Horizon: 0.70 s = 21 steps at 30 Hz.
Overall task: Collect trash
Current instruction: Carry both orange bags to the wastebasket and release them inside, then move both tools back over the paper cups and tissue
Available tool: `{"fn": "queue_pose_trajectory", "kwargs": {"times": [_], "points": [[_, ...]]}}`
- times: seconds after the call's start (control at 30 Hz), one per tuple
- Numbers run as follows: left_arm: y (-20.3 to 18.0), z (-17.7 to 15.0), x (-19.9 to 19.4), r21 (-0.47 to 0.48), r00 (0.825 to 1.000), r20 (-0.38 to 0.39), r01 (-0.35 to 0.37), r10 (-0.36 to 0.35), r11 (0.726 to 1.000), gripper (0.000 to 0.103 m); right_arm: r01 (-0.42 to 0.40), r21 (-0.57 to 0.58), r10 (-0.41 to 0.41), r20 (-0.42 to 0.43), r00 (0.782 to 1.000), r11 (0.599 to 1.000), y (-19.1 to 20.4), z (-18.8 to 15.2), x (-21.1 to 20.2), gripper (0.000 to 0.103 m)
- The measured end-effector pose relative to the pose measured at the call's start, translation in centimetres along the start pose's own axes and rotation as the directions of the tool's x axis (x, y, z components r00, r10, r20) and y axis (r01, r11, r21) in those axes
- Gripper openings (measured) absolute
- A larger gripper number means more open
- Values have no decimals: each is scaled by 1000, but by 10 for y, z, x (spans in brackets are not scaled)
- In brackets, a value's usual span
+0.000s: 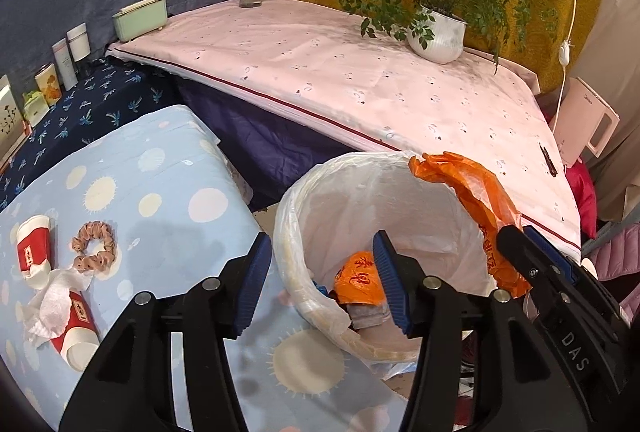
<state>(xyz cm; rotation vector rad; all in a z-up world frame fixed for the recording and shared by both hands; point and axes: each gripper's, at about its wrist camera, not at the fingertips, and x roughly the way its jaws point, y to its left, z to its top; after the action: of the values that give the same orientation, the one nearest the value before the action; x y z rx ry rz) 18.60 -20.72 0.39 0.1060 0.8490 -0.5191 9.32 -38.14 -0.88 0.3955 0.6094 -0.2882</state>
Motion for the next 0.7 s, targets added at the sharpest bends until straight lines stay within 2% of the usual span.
{"fn": "queue_pose_trajectory", "kwargs": {"times": [0.13, 0.3, 0.47, 0.57, 0.7], "points": [[8, 0, -1, -12, 1000, 3, -6, 6, 1000, 53, -5, -10, 5, 1, 1000, 1000, 6, 1, 3, 33], [17, -2, -3, -27, 1000, 7, -18, 18, 999, 57, 1, -25, -1, 4, 1000, 1000, 14, 1, 5, 48], [28, -3, -7, -46, 1000, 8, -27, 28, 999, 60, -9, -41, 9, -1, 1000, 999, 24, -2, 4, 49], [35, -6, -11, -56, 999, 12, -36, 36, 998, 60, -17, -45, 17, -2, 1000, 999, 32, -3, 3, 56], [48, -10, -18, -81, 999, 16, -45, 47, 996, 60, -31, -64, 31, -4, 1000, 997, 45, -4, -1, 56]]}}
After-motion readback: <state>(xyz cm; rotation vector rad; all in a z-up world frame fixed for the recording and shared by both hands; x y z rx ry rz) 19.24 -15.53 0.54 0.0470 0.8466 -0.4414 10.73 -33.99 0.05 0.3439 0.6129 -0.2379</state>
